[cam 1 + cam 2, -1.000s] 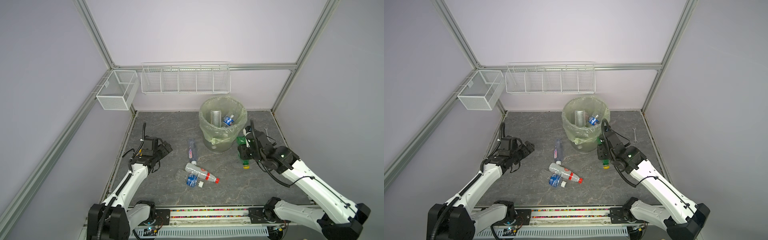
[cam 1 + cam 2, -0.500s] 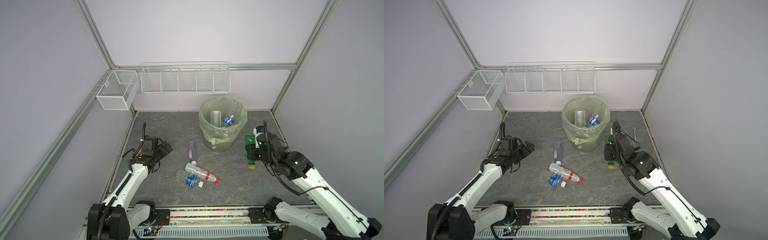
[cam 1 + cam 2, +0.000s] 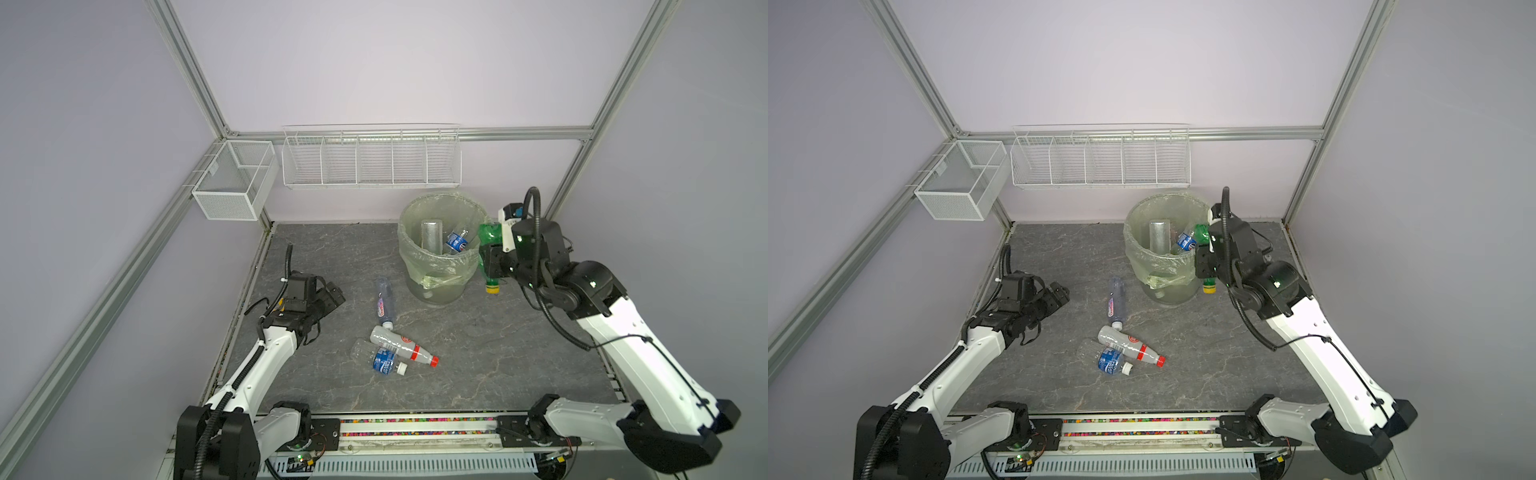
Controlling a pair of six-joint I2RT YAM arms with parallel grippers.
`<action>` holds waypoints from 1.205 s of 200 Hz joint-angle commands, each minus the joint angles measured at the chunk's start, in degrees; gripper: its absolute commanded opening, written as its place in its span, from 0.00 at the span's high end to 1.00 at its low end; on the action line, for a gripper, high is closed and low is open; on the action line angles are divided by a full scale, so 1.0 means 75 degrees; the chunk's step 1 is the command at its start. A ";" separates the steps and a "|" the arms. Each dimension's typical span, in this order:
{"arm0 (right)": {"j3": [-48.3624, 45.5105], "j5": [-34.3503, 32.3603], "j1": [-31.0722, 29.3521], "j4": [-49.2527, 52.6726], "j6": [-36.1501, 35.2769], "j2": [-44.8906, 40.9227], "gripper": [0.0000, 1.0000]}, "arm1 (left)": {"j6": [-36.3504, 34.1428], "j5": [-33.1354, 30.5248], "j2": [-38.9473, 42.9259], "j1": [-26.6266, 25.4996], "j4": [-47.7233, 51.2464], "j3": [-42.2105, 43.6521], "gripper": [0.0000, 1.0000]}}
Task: Throw the plastic bottles in the bin
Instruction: 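Lift the green soda bottle with the right gripper up over the bin, then open the right gripper over the bin to drop the green soda bottle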
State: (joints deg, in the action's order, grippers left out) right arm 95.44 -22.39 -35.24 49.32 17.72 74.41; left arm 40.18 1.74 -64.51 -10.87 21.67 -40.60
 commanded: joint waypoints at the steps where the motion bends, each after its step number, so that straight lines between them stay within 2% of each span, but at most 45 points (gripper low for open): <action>1: 0.1222 0.0177 0.0320 -0.0563 -0.0609 0.1203 0.55 | -0.0055 -0.0042 0.0035 0.0058 -0.0023 -0.0047 0.00; 16: 0.2329 0.0387 0.0653 -0.0522 -0.0706 0.2242 0.55 | -0.0024 0.0023 0.0047 0.0055 0.0002 -0.0103 0.00; 31: 0.3448 0.0601 0.0946 -0.0138 -0.0650 0.3223 0.46 | -0.0017 0.0060 0.0083 0.0055 0.0071 -0.0170 0.00; 43: 0.4224 0.0639 0.1052 0.0351 -0.0612 0.3751 0.22 | -0.0055 0.0038 0.0111 0.0059 0.0160 -0.0222 0.00; 58: 0.4627 0.0537 0.1045 0.0678 -0.0604 0.3966 0.00 | -0.0134 -0.0065 0.0203 0.0055 0.0338 -0.0290 0.00; 63: 0.4509 0.0527 0.1044 0.0678 -0.0596 0.3869 0.10 | -0.0159 -0.0096 0.0247 0.0055 0.0374 -0.0294 0.00; 69: 0.4256 0.0523 0.1053 0.0619 -0.0593 0.3684 0.12 | -0.0182 -0.0133 0.0288 0.0055 0.0402 -0.0294 0.00; 111: 0.2001 0.0513 0.1062 -0.0041 -0.0584 0.1896 0.12 | -0.0303 -0.0188 0.0329 0.0061 0.0456 -0.0317 0.00; 164: -0.0721 0.0712 0.1076 -0.0783 -0.0036 -0.0299 0.12 | -0.0199 -0.0208 0.0167 0.0055 0.0440 -0.0326 0.00; 241: -0.2783 0.0987 0.1075 -0.0823 0.0442 -0.1678 0.12 | 0.0099 -0.0032 0.0627 0.0055 0.0466 0.0148 0.01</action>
State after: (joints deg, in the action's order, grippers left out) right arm 77.73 -16.58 -27.29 44.51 19.11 64.14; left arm 39.42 1.37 -61.12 -10.87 24.29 -40.88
